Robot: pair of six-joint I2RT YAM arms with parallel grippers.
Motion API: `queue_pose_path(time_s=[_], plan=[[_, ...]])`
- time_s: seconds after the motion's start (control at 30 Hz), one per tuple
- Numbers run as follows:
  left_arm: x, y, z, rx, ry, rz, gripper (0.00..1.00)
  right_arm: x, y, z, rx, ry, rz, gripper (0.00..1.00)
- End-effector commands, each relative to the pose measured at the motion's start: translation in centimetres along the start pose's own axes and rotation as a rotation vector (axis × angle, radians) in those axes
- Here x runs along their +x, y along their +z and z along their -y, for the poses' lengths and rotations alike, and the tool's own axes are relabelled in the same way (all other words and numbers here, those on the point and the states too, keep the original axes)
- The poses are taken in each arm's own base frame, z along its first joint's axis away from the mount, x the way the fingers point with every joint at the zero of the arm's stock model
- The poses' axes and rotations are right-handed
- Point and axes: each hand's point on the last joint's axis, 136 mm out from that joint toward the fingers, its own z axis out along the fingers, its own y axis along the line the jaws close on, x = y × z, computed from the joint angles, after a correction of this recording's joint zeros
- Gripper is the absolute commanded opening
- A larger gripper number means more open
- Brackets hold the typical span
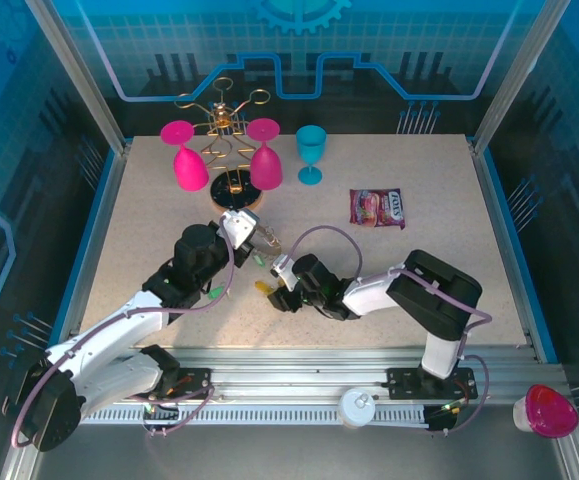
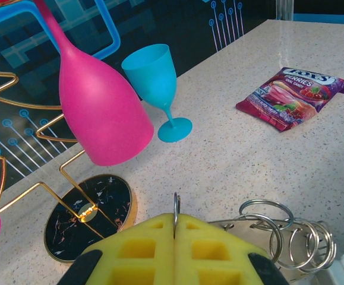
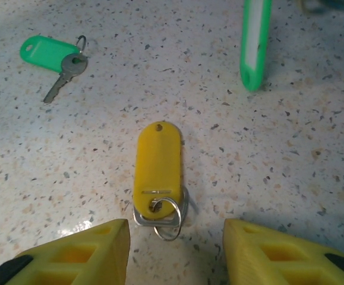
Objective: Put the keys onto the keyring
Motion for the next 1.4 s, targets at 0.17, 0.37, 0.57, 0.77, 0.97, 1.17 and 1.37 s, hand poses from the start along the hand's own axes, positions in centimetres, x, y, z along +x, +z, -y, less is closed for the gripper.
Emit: queue_pose_path(time_s=[0.17, 0.37, 0.57, 0.77, 0.97, 1.17, 1.37], plan=[[-1.1, -0.1, 0.0, 0.016, -0.014, 0.040, 0.00, -1.8, 1.8, 0.3, -0.009, 0.009, 0.089, 0.42], [-1.0, -0.1, 0.1, 0.024, -0.005, 0.039, 0.00, -1.3, 1.5, 0.0, -0.033, -0.004, 0.085, 0.18], [-1.0, -0.1, 0.3, 0.034, 0.007, 0.039, 0.00, -0.3, -1.3, -0.4, -0.087, 0.001, 0.076, 0.00], [-1.2, -0.3, 0.9, 0.070, 0.029, 0.047, 0.00, 2.6, -5.7, 1.5, 0.014, 0.120, -0.053, 0.00], [-1.3, -0.6, 2.9, 0.181, 0.064, 0.071, 0.00, 5.4, -10.2, 4.8, 0.205, 0.263, -0.229, 0.00], [-0.9, -1.4, 5.9, 0.363, 0.116, 0.055, 0.00, 5.7, -14.3, 6.7, 0.302, 0.394, -0.307, 0.00], [-0.1, -3.1, 9.2, 0.577, 0.175, 0.050, 0.00, 5.5, -16.5, 6.3, 0.265, 0.469, -0.390, 0.00]])
